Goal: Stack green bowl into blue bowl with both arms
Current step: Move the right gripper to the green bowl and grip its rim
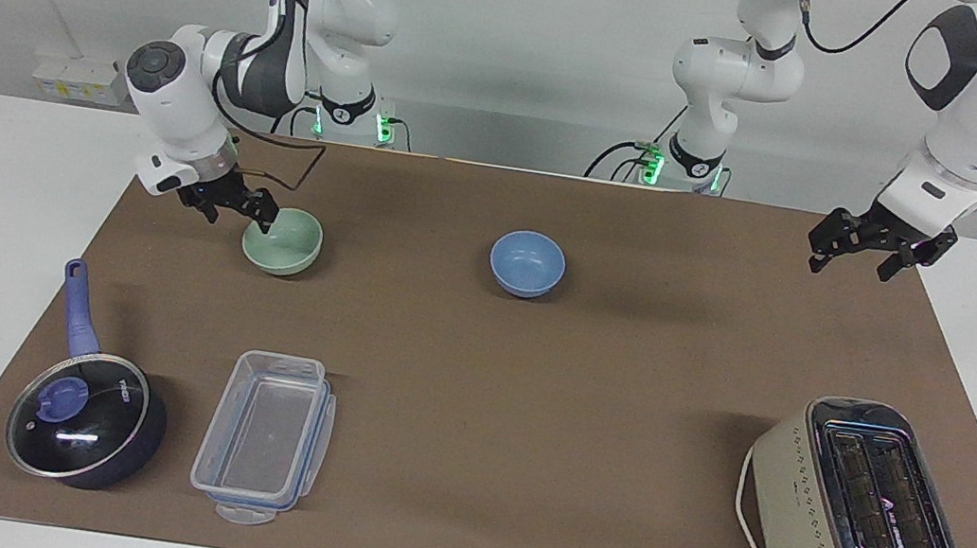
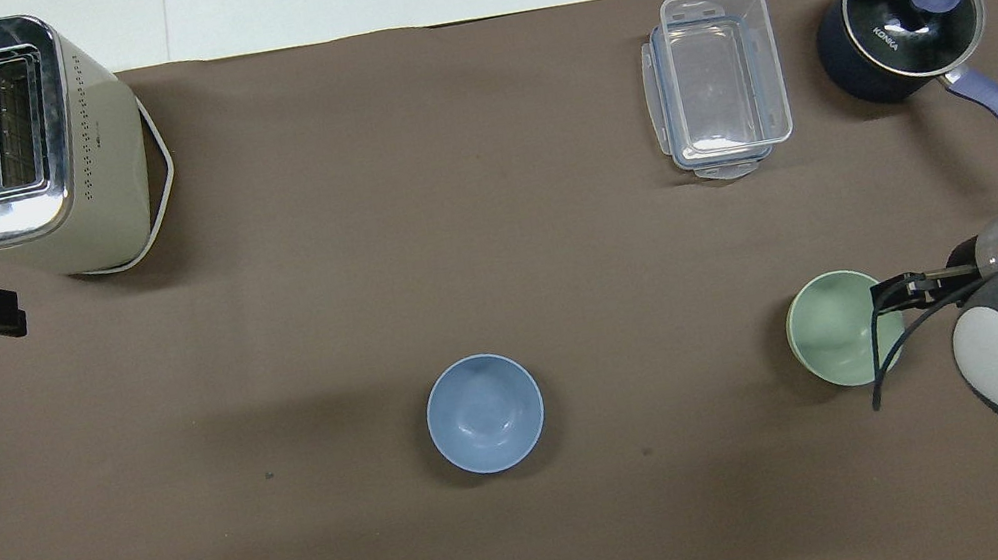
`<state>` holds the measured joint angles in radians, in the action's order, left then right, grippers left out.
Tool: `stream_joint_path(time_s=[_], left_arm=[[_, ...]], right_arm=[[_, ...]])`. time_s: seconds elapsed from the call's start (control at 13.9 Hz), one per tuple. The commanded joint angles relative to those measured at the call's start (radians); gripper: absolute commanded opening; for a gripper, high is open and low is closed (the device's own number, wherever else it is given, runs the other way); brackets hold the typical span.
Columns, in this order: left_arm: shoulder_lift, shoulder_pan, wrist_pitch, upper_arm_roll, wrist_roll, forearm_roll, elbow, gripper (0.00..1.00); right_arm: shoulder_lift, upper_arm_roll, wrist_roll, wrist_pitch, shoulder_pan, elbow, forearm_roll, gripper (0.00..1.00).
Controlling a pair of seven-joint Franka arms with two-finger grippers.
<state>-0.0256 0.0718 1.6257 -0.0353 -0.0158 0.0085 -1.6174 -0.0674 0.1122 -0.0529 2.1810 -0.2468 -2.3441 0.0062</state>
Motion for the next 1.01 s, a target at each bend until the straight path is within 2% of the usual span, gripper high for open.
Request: stream_joint_path(time_s=[0.0, 0.14, 0.36, 0.5, 0.65, 0.72, 0.79, 0.94], left_arm=[[-0.007, -0.01, -0.023, 0.006, -0.01, 0.014, 0.014, 1.0], [-0.005, -0.004, -0.032, 0.008, -0.007, 0.013, 0.013, 1.0], [-0.004, 0.008, -0.067, 0.014, -0.006, 0.008, 0.013, 1.0], [0.006, -0.003, -0.136, 0.015, -0.004, 0.008, 0.013, 1.0], [0.004, -0.006, -0.133, 0.011, -0.007, 0.008, 0.016, 1.0], [0.003, -0.007, -0.126, 0.011, -0.007, 0.008, 0.016, 1.0], [0.004, -0.006, -0.125, 0.012, -0.004, 0.008, 0.016, 1.0], [0.004, -0.007, -0.127, 0.011, -0.006, 0.008, 0.016, 1.0]], right_arm=[[0.004, 0.001, -0.048, 0.071, -0.017, -0.058, 0.024, 1.0], [0.012, 0.001, -0.061, 0.118, -0.017, -0.084, 0.023, 1.0], [0.012, 0.001, -0.062, 0.114, -0.017, -0.083, 0.023, 0.83], [0.012, 0.001, -0.062, 0.108, -0.017, -0.083, 0.024, 0.62], [0.012, 0.001, -0.062, 0.103, -0.017, -0.083, 0.023, 0.35], [0.012, 0.001, -0.062, 0.096, -0.017, -0.081, 0.023, 0.21], [0.012, 0.003, -0.062, 0.089, -0.017, -0.08, 0.024, 0.02], [0.009, 0.003, -0.061, 0.053, -0.015, -0.066, 0.024, 0.0]])
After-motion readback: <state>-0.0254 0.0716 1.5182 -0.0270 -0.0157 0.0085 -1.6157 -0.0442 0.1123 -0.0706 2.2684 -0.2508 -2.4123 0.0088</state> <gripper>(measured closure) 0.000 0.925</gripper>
